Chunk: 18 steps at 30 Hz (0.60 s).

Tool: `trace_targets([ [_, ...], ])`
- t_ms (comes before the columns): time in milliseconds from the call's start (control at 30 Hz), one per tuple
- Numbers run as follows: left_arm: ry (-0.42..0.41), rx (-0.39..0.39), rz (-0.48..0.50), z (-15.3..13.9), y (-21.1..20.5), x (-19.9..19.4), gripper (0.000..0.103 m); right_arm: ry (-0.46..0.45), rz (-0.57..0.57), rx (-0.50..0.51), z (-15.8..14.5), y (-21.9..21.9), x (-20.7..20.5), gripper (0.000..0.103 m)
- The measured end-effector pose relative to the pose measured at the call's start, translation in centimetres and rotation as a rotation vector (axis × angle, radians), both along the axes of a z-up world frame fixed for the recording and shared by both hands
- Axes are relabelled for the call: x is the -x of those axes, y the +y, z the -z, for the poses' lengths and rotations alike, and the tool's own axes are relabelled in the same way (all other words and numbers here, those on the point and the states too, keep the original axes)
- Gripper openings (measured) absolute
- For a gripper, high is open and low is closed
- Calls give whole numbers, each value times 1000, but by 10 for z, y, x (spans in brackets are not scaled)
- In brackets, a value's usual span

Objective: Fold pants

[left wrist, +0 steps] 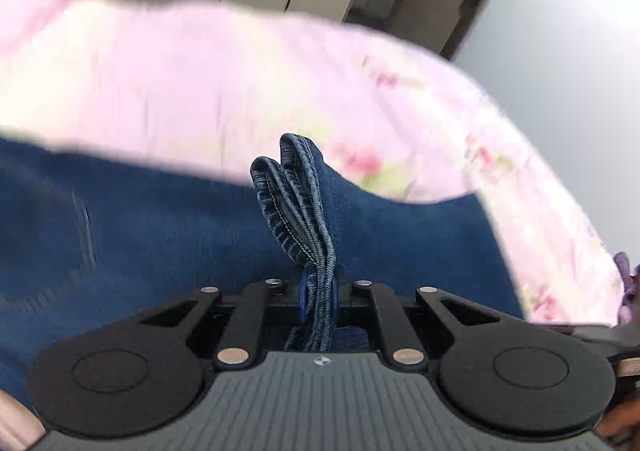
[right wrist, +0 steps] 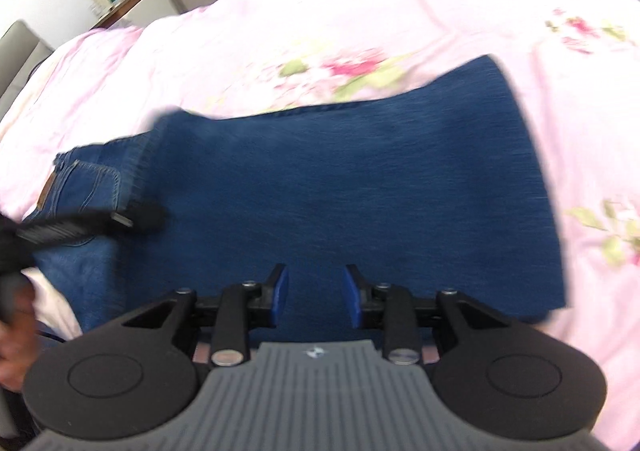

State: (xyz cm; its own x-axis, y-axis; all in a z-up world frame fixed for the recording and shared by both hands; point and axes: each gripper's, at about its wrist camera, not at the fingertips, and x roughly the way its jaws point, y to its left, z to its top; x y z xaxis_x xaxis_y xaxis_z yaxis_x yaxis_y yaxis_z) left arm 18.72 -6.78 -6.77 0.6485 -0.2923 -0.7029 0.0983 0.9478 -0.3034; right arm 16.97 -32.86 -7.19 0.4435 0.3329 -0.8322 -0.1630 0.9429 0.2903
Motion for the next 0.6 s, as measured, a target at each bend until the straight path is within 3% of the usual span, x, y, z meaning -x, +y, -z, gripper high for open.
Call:
trace_targets([
  [133,-108,-43,27,-58,15,5,12,-28,53,-20,-18,-19,10,34],
  [300,-126,-98,48,-109,57,4,12,-61,35,-63,-39,-17,22,37],
  [467,-64,-210,34,-123,111,4,12,-68,-14,-88,-46,9,20,37],
  [600,33,-284,-17,-101,163,-3,12,-67,-56,-91,-46,37,12,37],
])
